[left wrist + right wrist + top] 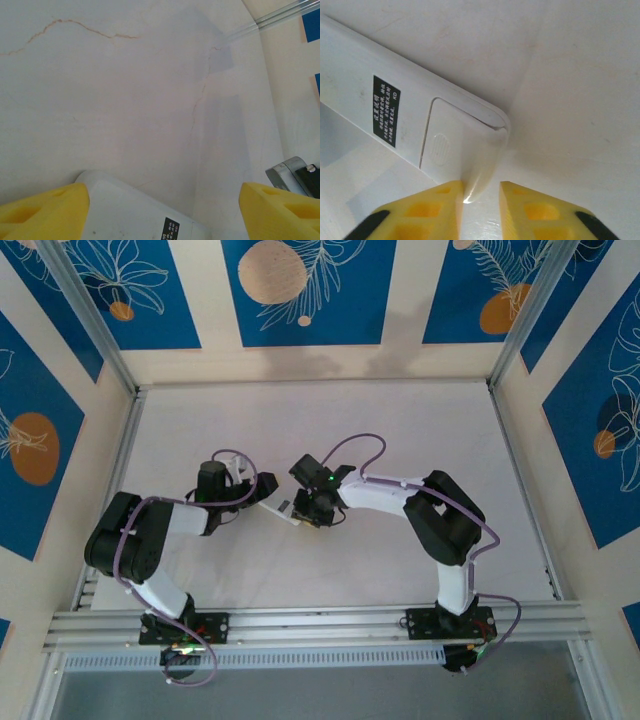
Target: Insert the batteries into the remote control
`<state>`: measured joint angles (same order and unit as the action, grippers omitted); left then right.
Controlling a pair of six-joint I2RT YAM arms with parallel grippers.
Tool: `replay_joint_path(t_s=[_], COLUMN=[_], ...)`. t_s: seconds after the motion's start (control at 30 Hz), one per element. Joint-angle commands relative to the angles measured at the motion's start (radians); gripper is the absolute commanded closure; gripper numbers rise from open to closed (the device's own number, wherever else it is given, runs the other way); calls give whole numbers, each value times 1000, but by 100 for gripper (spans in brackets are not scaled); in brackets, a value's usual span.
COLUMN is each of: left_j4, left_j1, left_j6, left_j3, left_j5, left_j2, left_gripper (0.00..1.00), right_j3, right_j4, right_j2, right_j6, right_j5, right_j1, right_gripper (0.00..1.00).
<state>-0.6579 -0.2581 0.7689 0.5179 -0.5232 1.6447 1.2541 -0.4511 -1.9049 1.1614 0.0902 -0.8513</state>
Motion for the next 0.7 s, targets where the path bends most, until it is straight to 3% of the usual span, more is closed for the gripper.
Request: replay_joint_path(t_s=[0.0,0.67], left_j4=[26,17], left_j1=[0,0], left_j6=[5,6], left_j3=[-19,-18], left_j5=[-27,-34], left_j2=[8,15], left_gripper=[21,21], right_j3=[1,33], right_j4=[-35,-20], right_j2=[27,-33], right_j6=[2,-10], right_j5=[13,-29], right_j1=[-2,21], right_gripper=[77,78])
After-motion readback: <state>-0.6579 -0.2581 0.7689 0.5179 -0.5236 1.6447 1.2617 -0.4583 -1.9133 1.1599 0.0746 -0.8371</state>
